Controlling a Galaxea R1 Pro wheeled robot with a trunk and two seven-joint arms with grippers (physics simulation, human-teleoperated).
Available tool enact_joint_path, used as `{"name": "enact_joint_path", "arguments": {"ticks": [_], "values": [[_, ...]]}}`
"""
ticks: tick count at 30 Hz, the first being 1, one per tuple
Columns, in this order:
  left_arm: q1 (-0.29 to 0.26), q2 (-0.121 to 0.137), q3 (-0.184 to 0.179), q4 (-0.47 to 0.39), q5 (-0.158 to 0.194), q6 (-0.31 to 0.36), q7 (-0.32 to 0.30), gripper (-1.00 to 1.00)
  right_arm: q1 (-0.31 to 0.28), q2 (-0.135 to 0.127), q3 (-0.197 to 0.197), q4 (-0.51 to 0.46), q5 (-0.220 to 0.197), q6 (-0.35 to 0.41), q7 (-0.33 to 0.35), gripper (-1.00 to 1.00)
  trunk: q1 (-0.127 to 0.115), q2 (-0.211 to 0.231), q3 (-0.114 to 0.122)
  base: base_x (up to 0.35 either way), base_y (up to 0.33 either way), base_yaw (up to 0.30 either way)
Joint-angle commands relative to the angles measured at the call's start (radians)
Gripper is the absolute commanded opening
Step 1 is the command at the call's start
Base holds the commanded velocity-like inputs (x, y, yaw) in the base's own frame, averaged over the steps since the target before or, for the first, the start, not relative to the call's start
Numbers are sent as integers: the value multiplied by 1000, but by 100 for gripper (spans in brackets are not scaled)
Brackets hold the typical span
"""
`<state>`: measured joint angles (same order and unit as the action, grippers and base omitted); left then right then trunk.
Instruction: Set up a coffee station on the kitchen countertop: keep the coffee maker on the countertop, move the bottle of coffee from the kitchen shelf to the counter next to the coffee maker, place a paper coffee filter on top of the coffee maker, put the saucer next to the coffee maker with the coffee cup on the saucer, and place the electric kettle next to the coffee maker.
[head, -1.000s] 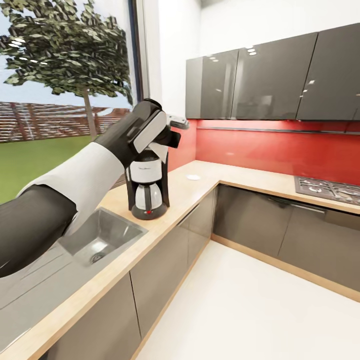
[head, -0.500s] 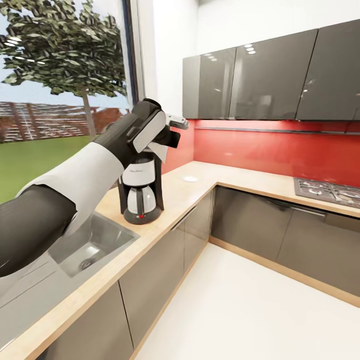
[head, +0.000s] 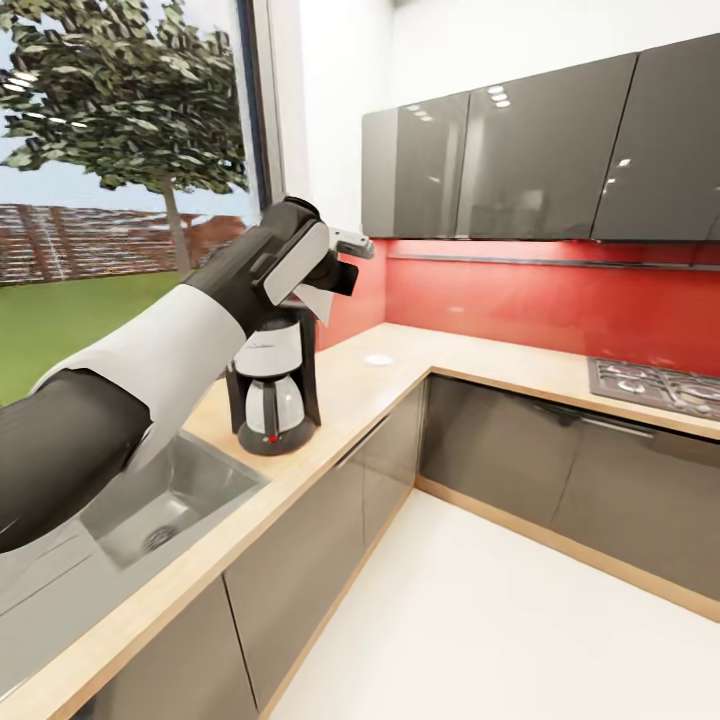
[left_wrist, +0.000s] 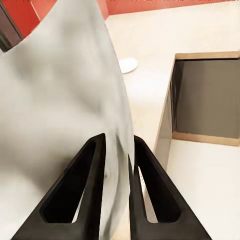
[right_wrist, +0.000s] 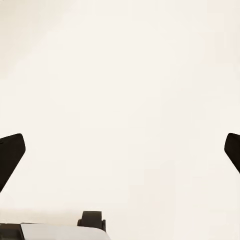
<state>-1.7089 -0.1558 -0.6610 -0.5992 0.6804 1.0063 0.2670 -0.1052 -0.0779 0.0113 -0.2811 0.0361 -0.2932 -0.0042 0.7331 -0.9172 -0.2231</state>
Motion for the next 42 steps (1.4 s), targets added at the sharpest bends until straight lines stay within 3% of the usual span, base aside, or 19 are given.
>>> {"name": "enact_joint_path", "arguments": {"ticks": [1, 11, 22, 29, 33, 40, 42], "values": [[-2, 0, -5, 0, 8, 2, 11, -100, -1, 0, 1, 1, 4, -3, 0, 100, 1, -1, -1, 249, -179, 0], [-2, 1, -5, 1, 8, 2, 11, -100, -1, 0, 1, 0, 4, -3, 0, 100, 1, -1, -1, 254, -185, 0], [-2, 8, -1, -12, 8, -9, 14, -100, -1, 0, 1, 0, 4, -3, 0, 100, 1, -1, -1, 22, -17, 0], [-2, 87, 5, -111, 7, -11, 16, -100, -1, 0, 1, 1, 4, -3, 0, 100, 1, -1, -1, 0, 0, 0], [-2, 152, 7, -176, 7, -10, 17, -100, -1, 0, 1, 2, 4, -3, 0, 100, 1, -1, -1, 0, 0, 0], [-2, 191, 7, -198, 3, -8, 17, -100, -1, 0, 1, 2, 4, -3, 0, 100, 1, -1, -1, 0, 0, 0], [-2, 208, 8, -199, -19, -6, 17, -100, -1, 0, 1, 2, 4, -3, 0, 100, 1, -1, -1, 0, 0, 0]]}}
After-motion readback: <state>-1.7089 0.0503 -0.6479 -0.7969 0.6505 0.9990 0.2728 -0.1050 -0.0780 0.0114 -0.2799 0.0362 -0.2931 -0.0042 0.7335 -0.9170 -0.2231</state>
